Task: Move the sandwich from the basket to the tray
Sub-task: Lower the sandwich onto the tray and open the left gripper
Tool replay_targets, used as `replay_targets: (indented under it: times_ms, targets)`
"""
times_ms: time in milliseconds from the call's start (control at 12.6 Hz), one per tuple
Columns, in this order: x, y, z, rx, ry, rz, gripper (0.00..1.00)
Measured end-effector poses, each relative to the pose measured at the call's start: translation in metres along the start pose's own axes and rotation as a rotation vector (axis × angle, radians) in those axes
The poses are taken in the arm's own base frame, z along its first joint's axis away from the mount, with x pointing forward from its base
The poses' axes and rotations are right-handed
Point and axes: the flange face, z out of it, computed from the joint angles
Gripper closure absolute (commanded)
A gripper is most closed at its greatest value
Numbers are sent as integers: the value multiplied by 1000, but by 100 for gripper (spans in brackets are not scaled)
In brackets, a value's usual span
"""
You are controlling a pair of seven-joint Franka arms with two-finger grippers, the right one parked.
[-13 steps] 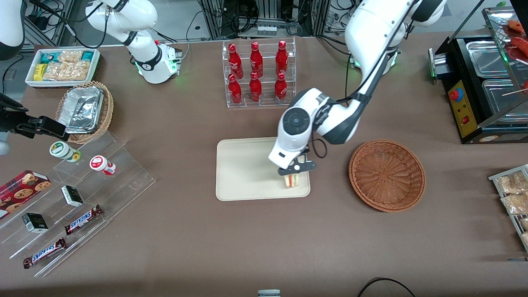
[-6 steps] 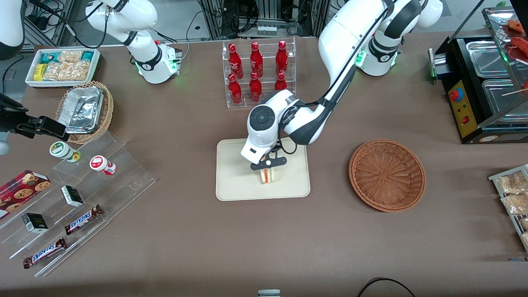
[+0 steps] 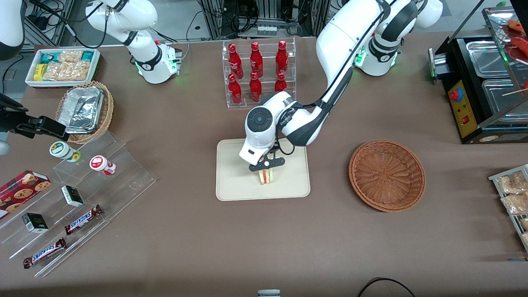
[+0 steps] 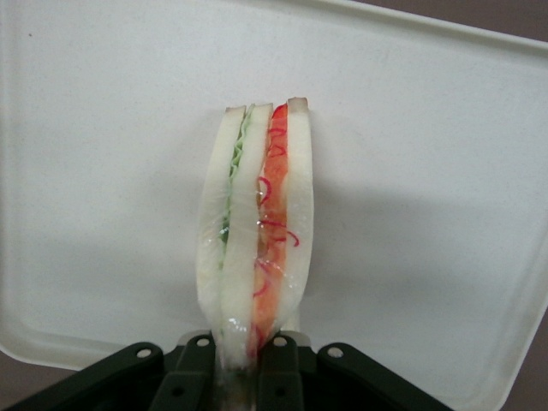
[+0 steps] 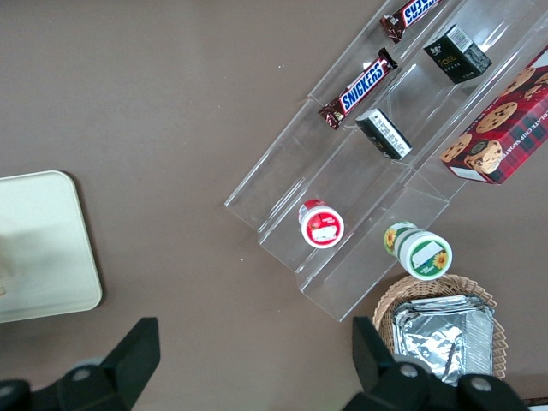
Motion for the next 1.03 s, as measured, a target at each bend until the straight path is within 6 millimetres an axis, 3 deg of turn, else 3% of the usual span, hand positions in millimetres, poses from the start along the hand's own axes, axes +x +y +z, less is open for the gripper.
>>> replay_targets:
  times_ms: [158, 237, 317, 791, 1029]
  targets:
    - [1, -1, 7, 7, -4, -12, 99]
    - [1, -1, 8, 8, -5, -15, 40]
    - [2, 0, 8, 7, -5, -17, 0]
    - [3, 3, 3, -2, 4, -16, 0]
    - [5, 4, -25, -6, 12, -17, 0]
